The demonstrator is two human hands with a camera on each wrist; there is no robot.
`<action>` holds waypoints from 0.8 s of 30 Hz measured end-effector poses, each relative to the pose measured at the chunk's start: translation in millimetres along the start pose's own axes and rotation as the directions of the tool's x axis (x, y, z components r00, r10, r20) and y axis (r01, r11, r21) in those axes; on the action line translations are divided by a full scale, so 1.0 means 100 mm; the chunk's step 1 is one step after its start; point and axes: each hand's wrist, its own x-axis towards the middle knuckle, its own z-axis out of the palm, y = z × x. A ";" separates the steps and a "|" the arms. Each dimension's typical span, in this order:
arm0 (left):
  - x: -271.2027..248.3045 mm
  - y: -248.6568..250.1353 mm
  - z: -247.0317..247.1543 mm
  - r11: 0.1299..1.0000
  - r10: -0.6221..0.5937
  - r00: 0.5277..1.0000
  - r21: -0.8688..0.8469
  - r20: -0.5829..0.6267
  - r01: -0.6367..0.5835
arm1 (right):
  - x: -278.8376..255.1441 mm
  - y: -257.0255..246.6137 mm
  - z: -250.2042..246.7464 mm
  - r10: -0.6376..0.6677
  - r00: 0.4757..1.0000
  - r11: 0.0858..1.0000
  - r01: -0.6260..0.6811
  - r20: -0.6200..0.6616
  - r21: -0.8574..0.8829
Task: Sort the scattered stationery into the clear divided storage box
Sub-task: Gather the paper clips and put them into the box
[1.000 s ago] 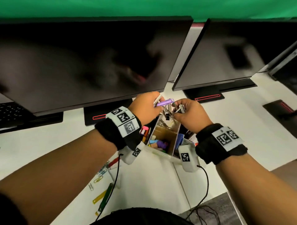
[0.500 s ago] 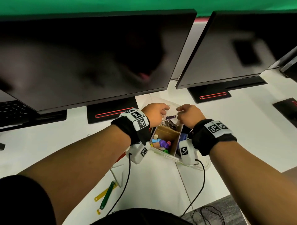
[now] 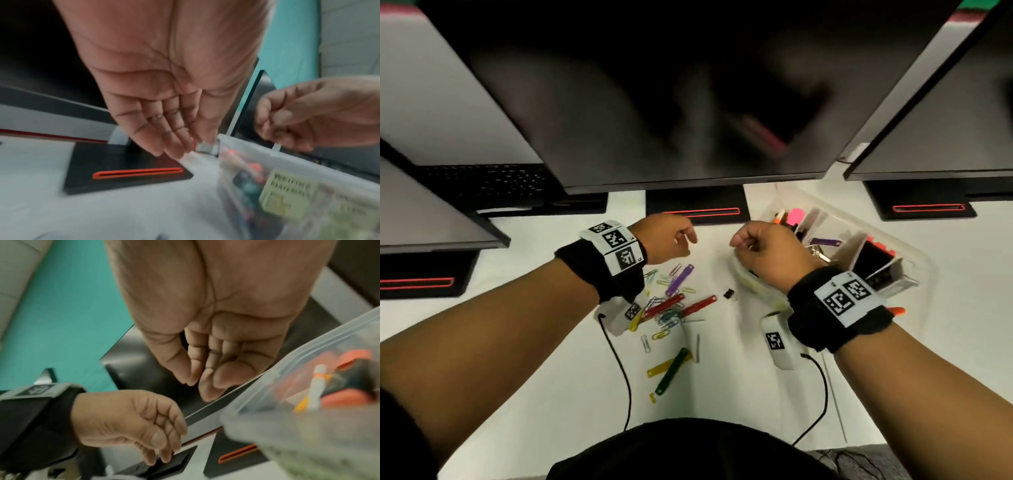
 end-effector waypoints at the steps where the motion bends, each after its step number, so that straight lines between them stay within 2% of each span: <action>1: -0.08 -0.15 0.03 0.998 -0.035 0.998 0.060 0.055 0.032 | 0.00 -0.07 0.10 -0.039 0.998 0.998 0.041 0.056 -0.044; 4: -0.28 -0.43 0.20 0.981 -0.118 0.966 0.180 0.231 0.076 | -0.02 -0.16 0.37 -0.101 0.966 0.963 0.155 0.239 -0.221; 6: -0.39 -0.51 0.35 0.968 -0.107 0.947 0.248 0.304 0.029 | -0.04 -0.12 0.57 -0.079 0.929 0.912 0.214 0.363 -0.349; 10: -0.48 -0.48 0.60 0.939 0.018 0.957 0.323 0.288 -0.115 | -0.05 0.08 0.86 0.079 0.838 0.800 0.269 0.539 -0.536; 13: -0.52 -0.50 0.85 0.920 0.044 0.961 0.365 0.274 -0.146 | -0.07 0.21 0.99 0.137 0.778 0.767 0.307 0.613 -0.563; 16: -0.57 -0.54 1.15 0.886 0.066 0.957 0.424 0.282 -0.186 | -0.12 0.26 1.09 0.150 0.746 0.761 0.332 0.649 -0.557; 18: -0.60 -0.58 1.32 0.856 0.064 0.951 0.473 0.301 -0.207 | -0.16 0.30 1.17 0.167 0.743 0.775 0.307 0.648 -0.553; 20: -0.63 -0.63 1.43 0.830 0.048 0.955 0.520 0.292 -0.201 | -0.19 0.37 1.25 0.172 0.766 0.816 0.242 0.619 -0.526; 24: -0.57 -0.72 1.41 0.874 -0.036 0.967 0.478 0.251 -0.092 | -0.17 0.44 1.33 0.176 0.831 0.879 0.109 0.528 -0.464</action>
